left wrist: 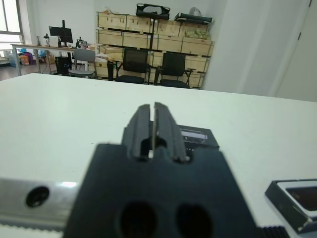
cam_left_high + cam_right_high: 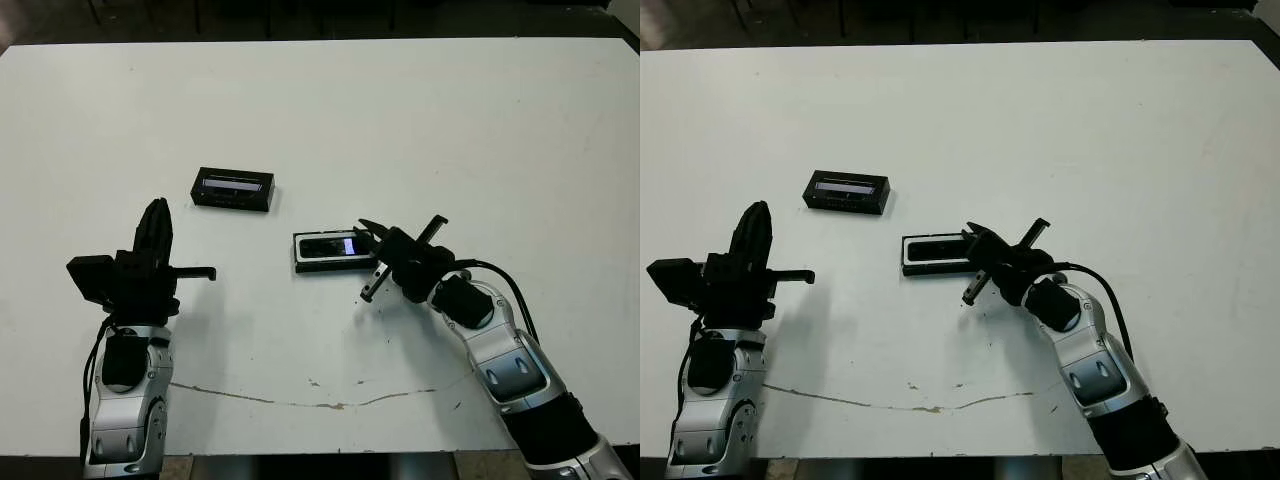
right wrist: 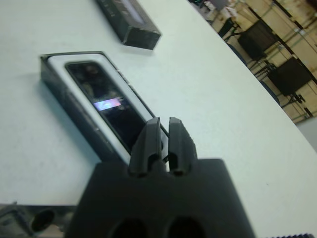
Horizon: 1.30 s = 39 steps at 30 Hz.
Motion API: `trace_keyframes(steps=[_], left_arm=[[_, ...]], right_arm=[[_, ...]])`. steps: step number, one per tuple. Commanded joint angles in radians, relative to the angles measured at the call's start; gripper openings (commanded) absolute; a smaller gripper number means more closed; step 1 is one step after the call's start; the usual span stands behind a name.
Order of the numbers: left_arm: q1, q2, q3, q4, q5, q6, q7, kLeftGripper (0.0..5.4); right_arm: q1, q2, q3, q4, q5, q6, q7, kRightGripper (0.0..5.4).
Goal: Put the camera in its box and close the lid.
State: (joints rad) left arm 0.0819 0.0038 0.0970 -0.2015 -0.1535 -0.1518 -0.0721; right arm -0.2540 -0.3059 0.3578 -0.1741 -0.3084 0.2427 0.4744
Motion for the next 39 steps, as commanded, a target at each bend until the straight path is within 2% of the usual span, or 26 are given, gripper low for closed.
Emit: trace_keyframes(steps=[1,3,5,6,9,13,16,18,21,23,24,26,30,32,37,39], left_arm=[[0.021,0.01,0.005,0.003,0.005,0.012,0.0,0.0],[0.017,0.012,0.008,0.004,0.002,0.015,-0.001,0.0],[0.013,0.014,0.011,0.003,0.004,0.016,0.002,0.0],[0.011,0.016,0.013,0.0,0.004,0.019,0.002,0.0],[-0.009,0.034,0.026,-0.019,-0.002,0.03,-0.006,0.0],[-0.068,0.109,0.053,-0.066,0.009,0.056,-0.032,0.0],[-0.146,0.204,0.071,-0.113,0.021,0.119,-0.072,0.0],[-0.224,0.311,0.076,-0.137,0.014,0.199,-0.145,0.0],[-0.374,0.493,0.063,-0.153,-0.029,0.394,-0.295,0.0],[-0.511,0.619,0.018,-0.122,-0.05,0.549,-0.421,0.0],[-0.594,0.676,-0.023,-0.078,-0.047,0.605,-0.497,0.0],[-0.739,0.749,-0.11,0.026,-0.012,0.643,-0.623,0.0],[-1.015,0.78,-0.303,0.361,0.141,0.516,-0.827,0.0],[-1.124,0.753,-0.38,0.527,0.218,0.466,-0.883,0.0],[-1.289,0.624,-0.494,0.893,0.344,0.382,-0.935,0.0],[-1.328,0.568,-0.522,1.011,0.39,0.353,-0.915,0.0]], right_arm=[[0.047,-0.06,0.023,-0.009,-0.015,0.047,0.06,0.02],[0.059,-0.083,0.022,-0.026,-0.022,0.033,0.064,0.02],[0.067,-0.093,0.013,-0.057,-0.038,0.058,0.055,0.02],[0.072,-0.084,-0.009,-0.065,-0.017,0.069,0.051,0.02],[0.08,-0.045,-0.117,-0.07,0.084,0.048,0.011,0.02],[0.061,0.041,-0.291,-0.112,0.249,0.073,-0.063,0.02],[0.028,0.055,-0.383,-0.132,0.362,0.112,-0.074,0.02],[0.012,0.041,-0.423,-0.153,0.419,0.16,-0.064,0.02],[0.001,0.016,-0.464,-0.176,0.487,0.216,-0.05,0.02],[-0.001,0.003,-0.476,-0.18,0.509,0.231,-0.051,0.02],[-0.001,-0.002,-0.478,-0.177,0.514,0.231,-0.053,0.02],[-0.002,-0.008,-0.482,-0.174,0.526,0.235,-0.055,0.02],[-0.008,-0.018,-0.481,-0.172,0.541,0.256,-0.063,0.02],[-0.006,-0.017,-0.48,-0.18,0.55,0.27,-0.07,0.02],[0.033,-0.009,-0.462,-0.168,0.547,0.19,-0.053,0.02],[0.055,-0.002,-0.46,-0.171,0.552,0.187,-0.062,0.02]])
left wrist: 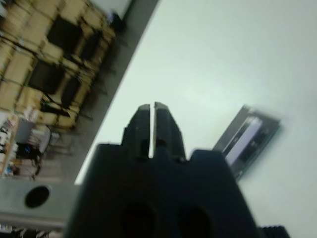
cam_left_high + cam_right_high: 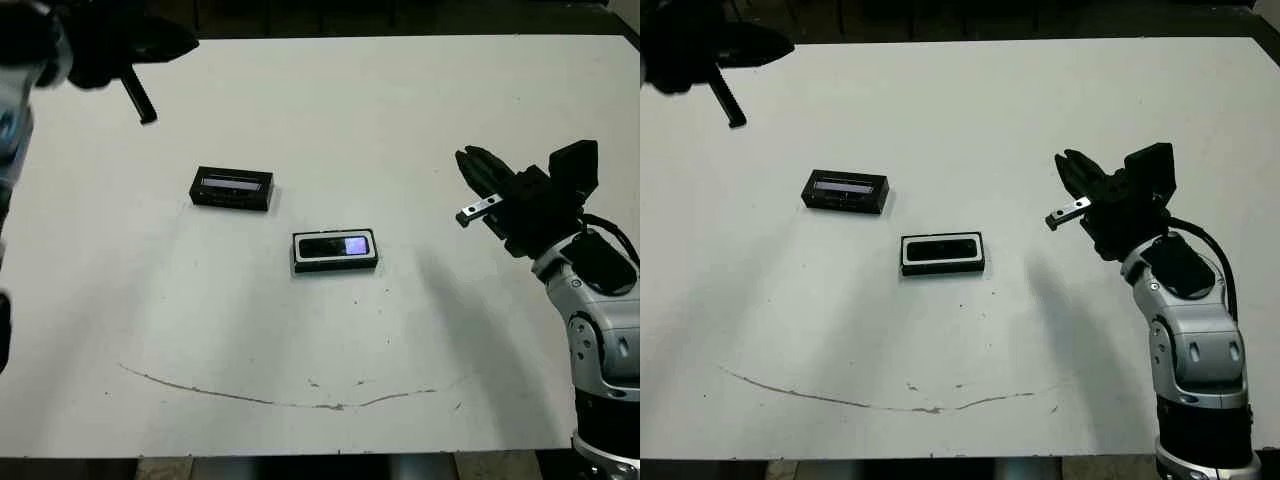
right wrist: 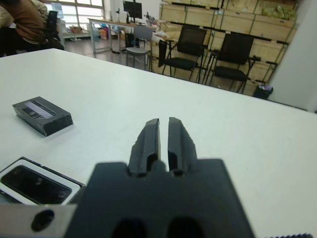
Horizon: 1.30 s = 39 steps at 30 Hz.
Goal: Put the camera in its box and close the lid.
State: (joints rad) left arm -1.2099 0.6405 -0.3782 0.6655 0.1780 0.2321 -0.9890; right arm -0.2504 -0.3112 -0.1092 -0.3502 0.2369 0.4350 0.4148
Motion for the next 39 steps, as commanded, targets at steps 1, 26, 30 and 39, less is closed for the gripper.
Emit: trace_keyframes(steps=[1,26,30,39], left_arm=[[-0.052,-0.095,-0.068,0.195,0.093,-0.044,0.02,0.0],[-0.003,-0.338,-0.032,0.639,0.235,-0.271,0.467,0.0],[0.001,-0.336,-0.062,0.653,0.287,-0.275,0.441,0.0],[-0.039,-0.338,-0.162,0.678,0.4,-0.166,0.21,0.0]], right_arm=[[0.064,0.008,0.007,0.003,0.01,0.007,-0.013,0.02],[0.214,-0.015,-0.012,0.094,0.045,-0.055,0.016,0.02],[0.23,-0.014,-0.02,0.097,0.059,-0.08,0.028,0.02],[0.236,-0.012,-0.031,0.138,0.079,-0.135,0.056,0.02]])
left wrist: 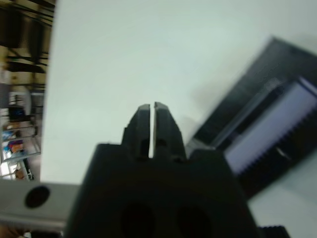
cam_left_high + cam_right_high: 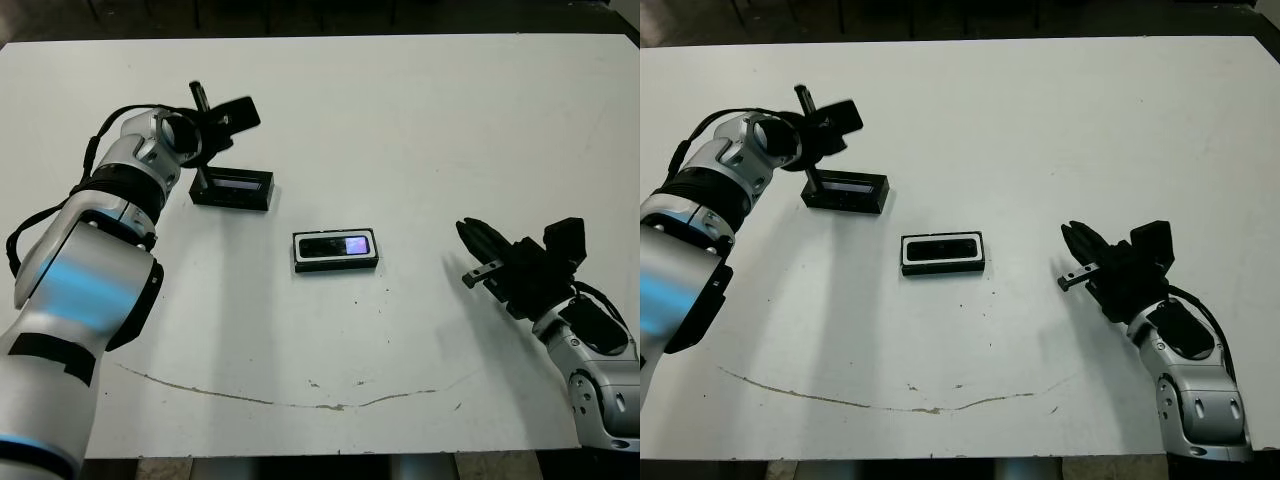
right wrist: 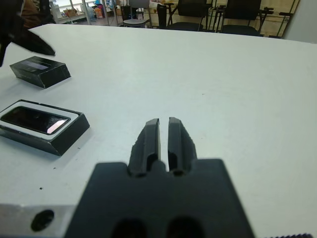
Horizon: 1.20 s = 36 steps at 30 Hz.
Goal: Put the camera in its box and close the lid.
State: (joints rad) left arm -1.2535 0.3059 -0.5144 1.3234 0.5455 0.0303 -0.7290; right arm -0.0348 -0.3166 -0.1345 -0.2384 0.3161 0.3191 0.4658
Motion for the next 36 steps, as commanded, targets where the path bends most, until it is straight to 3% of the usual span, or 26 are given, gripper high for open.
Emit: trace_keyframes(steps=[1,8,13,24,29,36], left_arm=[[0.005,-0.001,-0.028,0.02,0.038,0.048,-0.06,0.0],[0.023,0.01,-0.026,0.031,0.046,0.153,-0.129,0.0],[0.049,0.032,-0.069,0.018,0.085,0.047,-0.157,0.0],[0.044,0.061,-0.073,0.008,0.092,0.062,-0.253,0.0],[0.042,0.078,-0.068,-0.007,0.082,0.073,-0.33,0.0],[0.08,0.123,-0.074,-0.043,0.087,0.034,-0.397,0.0]], right_arm=[[0.02,-0.004,-0.007,0.033,0.004,-0.03,0.011,0.02],[0.025,-0.007,-0.006,0.052,0.009,-0.077,0.025,0.02],[0.035,-0.004,-0.015,0.051,0.034,-0.073,0.03,0.02],[0.045,-0.013,-0.003,-0.019,0.026,-0.014,-0.01,0.02],[0.041,-0.008,-0.002,-0.012,0.024,-0.021,-0.012,0.02],[0.04,-0.01,-0.008,-0.066,0.049,0.057,-0.04,0.02]])
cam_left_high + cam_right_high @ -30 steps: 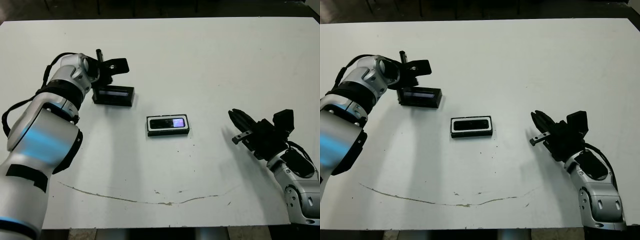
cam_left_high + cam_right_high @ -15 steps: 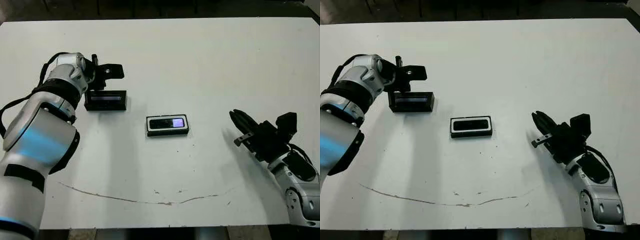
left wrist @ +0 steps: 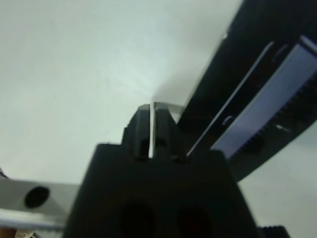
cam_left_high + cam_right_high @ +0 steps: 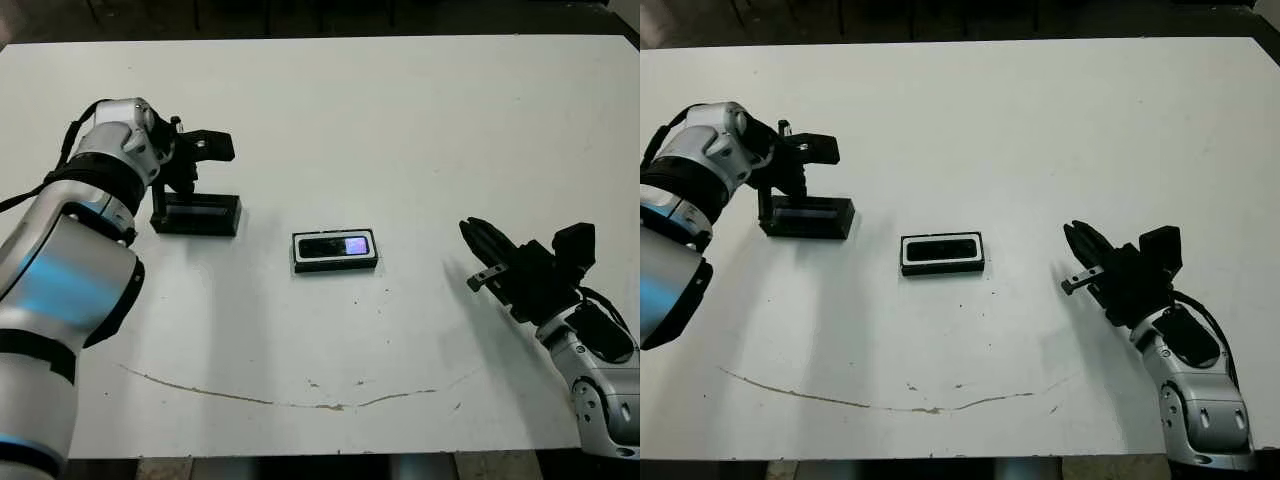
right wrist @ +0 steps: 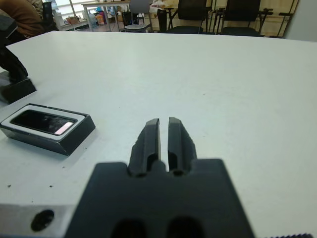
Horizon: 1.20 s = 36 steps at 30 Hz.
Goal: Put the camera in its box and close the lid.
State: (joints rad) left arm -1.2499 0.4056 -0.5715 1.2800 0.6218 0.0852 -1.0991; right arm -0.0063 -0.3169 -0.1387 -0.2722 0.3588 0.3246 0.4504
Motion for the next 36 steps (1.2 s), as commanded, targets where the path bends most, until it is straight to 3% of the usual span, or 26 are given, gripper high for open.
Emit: trace_keyframes(steps=[1,11,23,27,36], left_arm=[[0.087,0.035,-0.025,-0.011,0.015,-0.055,-0.035,0.0],[0.157,0.099,-0.023,-0.095,-0.011,-0.199,-0.115,0.0],[0.143,0.109,0.009,-0.123,-0.012,-0.126,0.023,0.0],[0.135,0.1,0.057,-0.105,-0.061,-0.089,0.0,0.0],[0.123,0.108,0.035,-0.102,-0.039,-0.091,-0.056,0.0]], right_arm=[[0.018,-0.014,-0.002,-0.057,0.0,0.067,-0.038,0.02],[0.028,-0.006,0.014,-0.087,-0.007,0.078,-0.067,0.02],[0.034,-0.006,0.02,-0.088,-0.005,0.068,-0.059,0.02],[0.035,-0.004,0.023,-0.086,-0.008,0.061,-0.057,0.02],[0.038,0.006,0.023,-0.099,0.001,0.075,-0.07,0.02]])
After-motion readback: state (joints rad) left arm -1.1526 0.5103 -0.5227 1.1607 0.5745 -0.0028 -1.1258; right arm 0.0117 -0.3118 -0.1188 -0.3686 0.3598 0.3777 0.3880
